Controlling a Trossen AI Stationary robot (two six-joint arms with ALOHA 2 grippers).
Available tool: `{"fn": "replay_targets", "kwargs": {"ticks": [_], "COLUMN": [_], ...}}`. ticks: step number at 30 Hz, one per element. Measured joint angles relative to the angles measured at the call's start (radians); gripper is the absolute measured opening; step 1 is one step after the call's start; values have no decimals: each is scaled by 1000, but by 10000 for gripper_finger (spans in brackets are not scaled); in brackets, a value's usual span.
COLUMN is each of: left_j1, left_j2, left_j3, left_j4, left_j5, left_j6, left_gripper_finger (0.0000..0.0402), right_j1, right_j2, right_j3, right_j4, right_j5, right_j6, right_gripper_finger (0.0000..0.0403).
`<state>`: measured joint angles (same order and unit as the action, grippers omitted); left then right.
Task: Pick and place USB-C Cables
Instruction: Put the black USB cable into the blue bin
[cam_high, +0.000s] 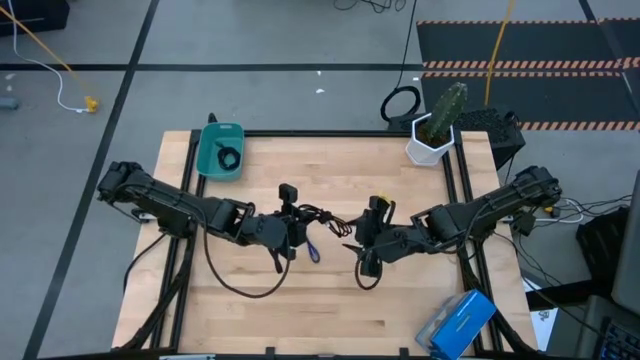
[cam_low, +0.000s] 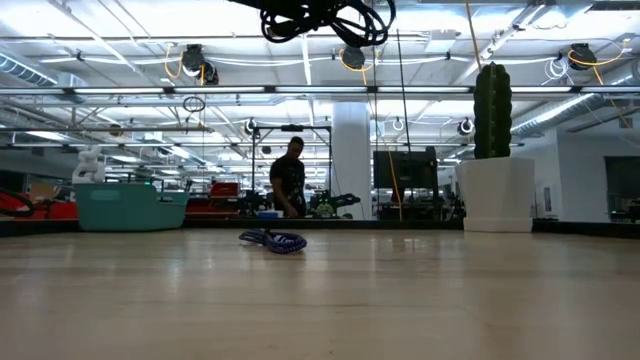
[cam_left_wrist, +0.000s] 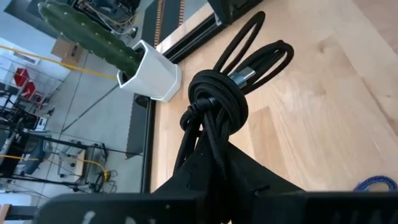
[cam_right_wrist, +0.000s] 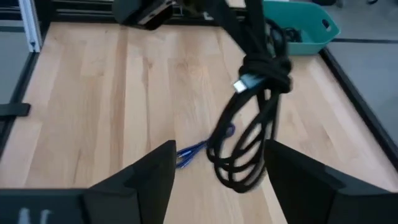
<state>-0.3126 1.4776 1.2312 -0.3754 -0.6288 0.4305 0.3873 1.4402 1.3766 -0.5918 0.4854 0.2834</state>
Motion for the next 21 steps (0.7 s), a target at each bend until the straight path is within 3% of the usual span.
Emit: {"fn": "replay_targets", "kwargs": {"ticks": [3,10,17,21], "left_j1": [0,0,-14,-18], "left_j2": [0,-23,-75,-87], "left_j3": [0,0,0,2], "left_j4": [-20,-80,-197,-248], "left_j5": [1,2,-4,-8], "left_j6": [0,-54,-180,-229], "left_gripper_finger": [38,13,36,14], "right_j1": [10,29,40,40], "right_j2": [-12,-39,-46,-46], "right_j3": [0,0,-1,-2], "right_j4": [-28,-134,-223,-279], "right_j5": [20,42,41,37], "right_j6": [5,58,78,73], "right_gripper_finger": [237,238,238,238]}}
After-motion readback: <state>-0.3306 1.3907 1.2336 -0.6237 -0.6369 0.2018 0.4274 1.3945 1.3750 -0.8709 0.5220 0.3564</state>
